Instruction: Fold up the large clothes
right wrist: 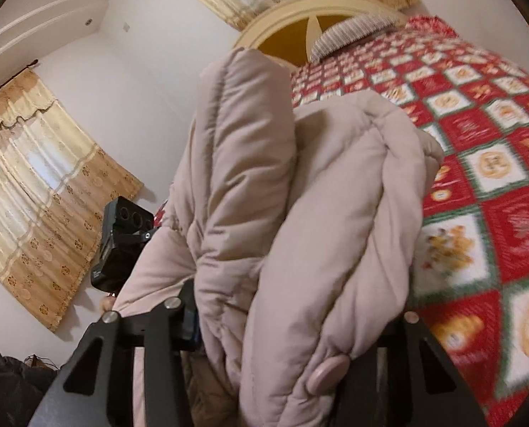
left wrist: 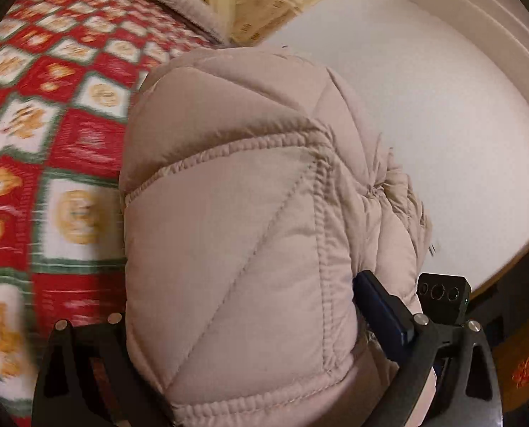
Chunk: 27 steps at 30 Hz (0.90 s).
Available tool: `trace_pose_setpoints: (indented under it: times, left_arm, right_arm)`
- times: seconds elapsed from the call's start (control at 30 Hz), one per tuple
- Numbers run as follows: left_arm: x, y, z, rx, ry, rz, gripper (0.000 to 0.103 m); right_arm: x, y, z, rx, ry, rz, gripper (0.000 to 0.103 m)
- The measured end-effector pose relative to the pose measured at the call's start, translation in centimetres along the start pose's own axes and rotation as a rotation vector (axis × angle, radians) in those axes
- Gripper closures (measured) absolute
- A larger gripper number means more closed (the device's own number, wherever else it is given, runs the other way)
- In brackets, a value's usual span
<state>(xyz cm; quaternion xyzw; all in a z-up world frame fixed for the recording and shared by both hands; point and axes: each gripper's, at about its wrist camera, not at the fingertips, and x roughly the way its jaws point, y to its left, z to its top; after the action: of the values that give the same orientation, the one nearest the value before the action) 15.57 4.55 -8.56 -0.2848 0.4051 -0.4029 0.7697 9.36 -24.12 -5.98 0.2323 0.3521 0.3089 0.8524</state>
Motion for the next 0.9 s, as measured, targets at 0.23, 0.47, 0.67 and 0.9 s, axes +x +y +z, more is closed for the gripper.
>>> trace_pose_setpoints:
  times: [0.23, 0.47, 0.67, 0.9]
  left_arm:
    - [7.1, -7.6, 0.7, 0.118, 0.095, -0.086, 0.005]
    - [20.5, -14.2, 1.4, 0.237, 0.223, -0.108, 0.005]
    - [30.7, -15.7, -1.0, 0.319, 0.283, 0.055, 0.005]
    - [34.6, -14.7, -0.5, 0.325, 0.277, 0.203, 0.004]
  right_arm:
    - [-9.1, -1.9, 0.5, 0.026, -0.152, -0.056, 0.056]
    - [-18.5, -8.2, 1.9, 0.079, -0.285, -0.231, 0.056]
    - [-21.8, -16.7, 1.7, 0.167, -0.300, -0.377, 0.056]
    - [-21.4, -24.7, 0.8, 0.313, -0.289, -0.359, 0.054]
